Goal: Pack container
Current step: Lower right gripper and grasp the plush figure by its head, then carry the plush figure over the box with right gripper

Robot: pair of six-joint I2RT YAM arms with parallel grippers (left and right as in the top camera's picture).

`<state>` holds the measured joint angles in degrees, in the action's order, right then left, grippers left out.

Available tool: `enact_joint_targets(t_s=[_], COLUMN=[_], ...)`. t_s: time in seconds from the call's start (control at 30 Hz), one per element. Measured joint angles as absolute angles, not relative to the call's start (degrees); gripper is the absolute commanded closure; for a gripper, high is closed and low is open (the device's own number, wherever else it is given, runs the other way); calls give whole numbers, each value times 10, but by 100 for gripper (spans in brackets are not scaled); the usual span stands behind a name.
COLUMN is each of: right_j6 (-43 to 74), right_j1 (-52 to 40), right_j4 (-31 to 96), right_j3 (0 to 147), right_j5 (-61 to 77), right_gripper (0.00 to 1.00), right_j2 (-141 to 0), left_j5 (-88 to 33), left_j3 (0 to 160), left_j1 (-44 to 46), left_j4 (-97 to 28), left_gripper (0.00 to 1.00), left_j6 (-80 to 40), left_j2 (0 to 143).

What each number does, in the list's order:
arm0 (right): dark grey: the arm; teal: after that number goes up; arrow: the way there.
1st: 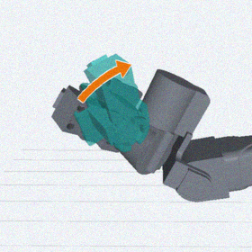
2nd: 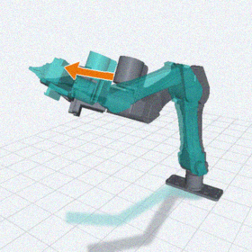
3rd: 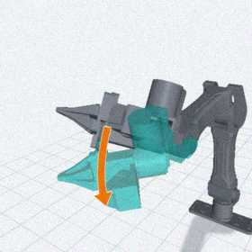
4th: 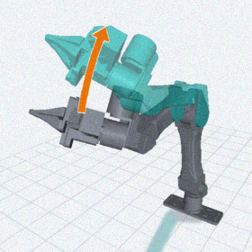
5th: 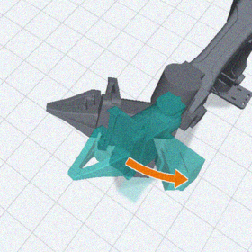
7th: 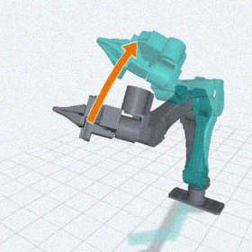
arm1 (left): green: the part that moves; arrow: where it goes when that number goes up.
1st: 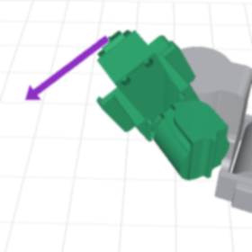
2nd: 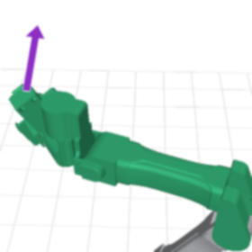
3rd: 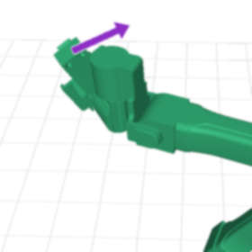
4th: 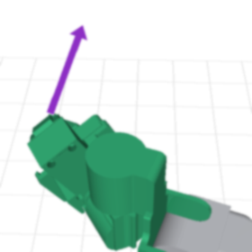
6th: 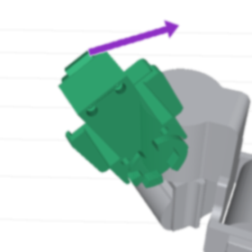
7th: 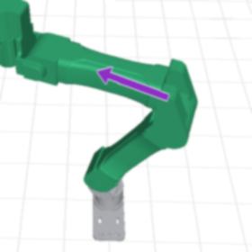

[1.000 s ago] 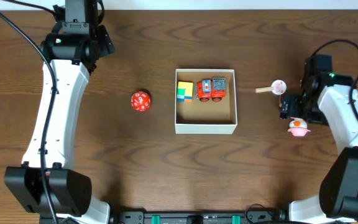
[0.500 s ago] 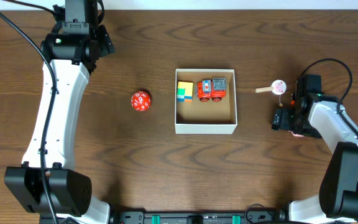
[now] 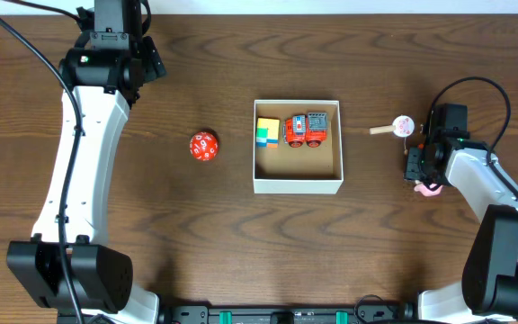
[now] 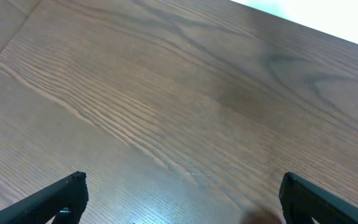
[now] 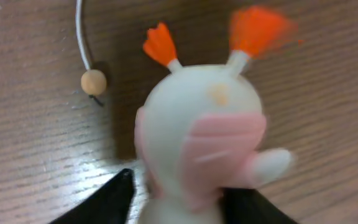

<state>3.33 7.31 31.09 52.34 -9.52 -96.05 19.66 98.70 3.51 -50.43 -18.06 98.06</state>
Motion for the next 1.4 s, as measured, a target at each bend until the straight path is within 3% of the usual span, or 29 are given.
enact_joint_targets(t_s=[0.13,0.4,0.77,0.97,1.4], right_j6=[30,32,22,21,19], right_j1=[74,67,-26,-122,-272], right_j4=[318,397,557,542,501], right_j3=[523,566,804,890,889], right_j5=[-97,-90,-74,-60,-15], right_gripper=[98,99,99,99,99], right_j2=[-961,-961,-962,-962,-962], left_j5=[197,197,197,197,197], left_j3=[987,987,987,987,987], left_j1=[35,35,35,35,35], left_j4=[-505,-505,-505,-504,-504], left_gripper=[2,2,2,2,2], left_j6=[-181,-181,-181,-181,-181], left_j2=[981,981,981,981,981])
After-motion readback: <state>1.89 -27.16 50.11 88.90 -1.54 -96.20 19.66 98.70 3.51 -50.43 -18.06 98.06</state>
